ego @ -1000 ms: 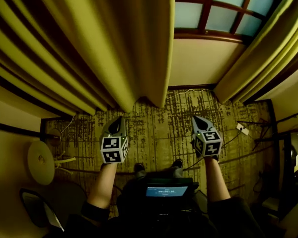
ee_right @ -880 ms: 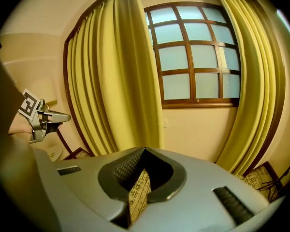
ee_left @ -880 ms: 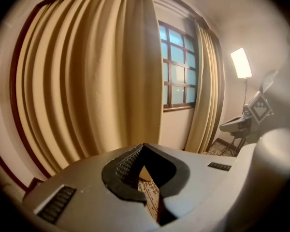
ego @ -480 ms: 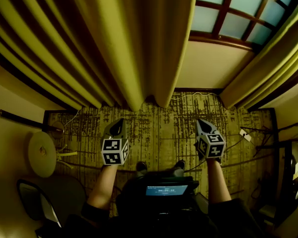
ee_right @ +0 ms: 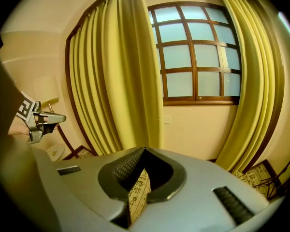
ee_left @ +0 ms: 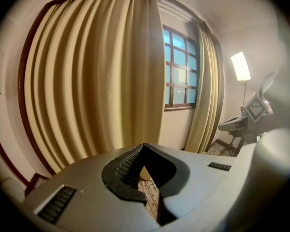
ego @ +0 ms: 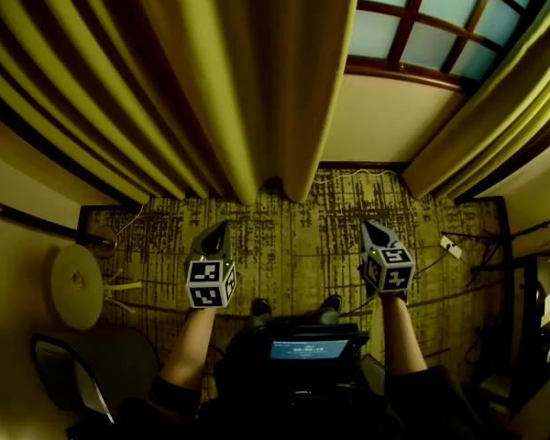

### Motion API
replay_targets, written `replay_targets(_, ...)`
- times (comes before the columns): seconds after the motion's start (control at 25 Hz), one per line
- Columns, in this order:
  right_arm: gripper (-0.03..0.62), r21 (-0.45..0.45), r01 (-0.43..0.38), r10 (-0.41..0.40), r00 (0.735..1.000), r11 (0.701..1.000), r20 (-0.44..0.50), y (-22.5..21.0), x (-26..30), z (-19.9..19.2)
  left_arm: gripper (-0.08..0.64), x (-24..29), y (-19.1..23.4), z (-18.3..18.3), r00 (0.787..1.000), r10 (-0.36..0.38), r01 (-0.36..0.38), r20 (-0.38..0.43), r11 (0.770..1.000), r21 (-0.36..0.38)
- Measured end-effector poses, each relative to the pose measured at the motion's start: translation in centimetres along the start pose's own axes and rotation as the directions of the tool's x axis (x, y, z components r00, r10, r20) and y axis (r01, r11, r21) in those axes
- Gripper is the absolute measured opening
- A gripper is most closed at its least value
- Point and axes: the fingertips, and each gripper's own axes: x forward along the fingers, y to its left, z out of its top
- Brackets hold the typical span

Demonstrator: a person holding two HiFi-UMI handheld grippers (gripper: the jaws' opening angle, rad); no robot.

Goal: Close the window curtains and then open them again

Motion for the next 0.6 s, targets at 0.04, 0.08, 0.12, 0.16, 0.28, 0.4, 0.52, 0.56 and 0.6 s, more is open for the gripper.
replay_targets(0.04,0.015,0.001,0.003,-0.003,1.0,1.0,0.0,-0.1,-0.1,-0.1,0.001,0.0,-0.1,0.0,1.0,-0.003,0.003,0.001,1.0,0.001)
replay_targets(0.08,0.015,0.004,0.005,-0.005,1.0,1.0,0.0,-0.2,-0.2,-0.1,0.001,0.1,-0.2,0.0,1.0,-0.007,0.007,0.001,1.0,0.001)
replay_targets(0.12,0.015,0.007,0.009,-0.009,1.0,1.0,0.0,-0.3,-0.3,-0.1,0.001,0.1,-0.4,0.1,1.0,-0.011,0.011,0.001,1.0,0.002)
replay_targets(0.16,0.015,0.009,0.012,-0.012,1.0,1.0,0.0,-0.4,-0.5,-0.2,0.001,0.2,-0.5,0.1,1.0,-0.016,0.016,0.0,1.0,0.003)
replay_targets(0.28,0.015,0.017,0.024,-0.024,1.0,1.0,0.001,-0.7,-0.9,-0.5,0.001,0.3,-1.2,0.1,0.999,-0.033,0.033,-0.002,0.999,0.008)
replay_targets(0.4,0.015,0.026,0.036,-0.036,0.999,0.999,-0.001,-1.2,-1.2,-0.9,0.001,0.7,-1.8,0.2,0.999,-0.051,0.051,-0.002,0.999,0.012)
replay_targets(0.52,0.015,0.035,0.052,-0.052,0.999,0.998,-0.007,-1.9,-1.5,-1.4,0.001,1.4,-2.6,0.3,0.997,-0.071,0.072,-0.004,0.997,0.017)
replay_targets(0.56,0.015,0.039,0.058,-0.057,0.998,0.998,-0.009,-2.3,-1.7,-1.6,0.001,1.7,-3.0,0.3,0.997,-0.079,0.079,-0.006,0.997,0.02)
replay_targets(0.6,0.015,0.044,0.063,-0.063,0.998,0.997,-0.011,-2.6,-1.8,-1.8,0.001,2.0,-3.5,0.4,0.996,-0.086,0.086,-0.009,0.996,0.024)
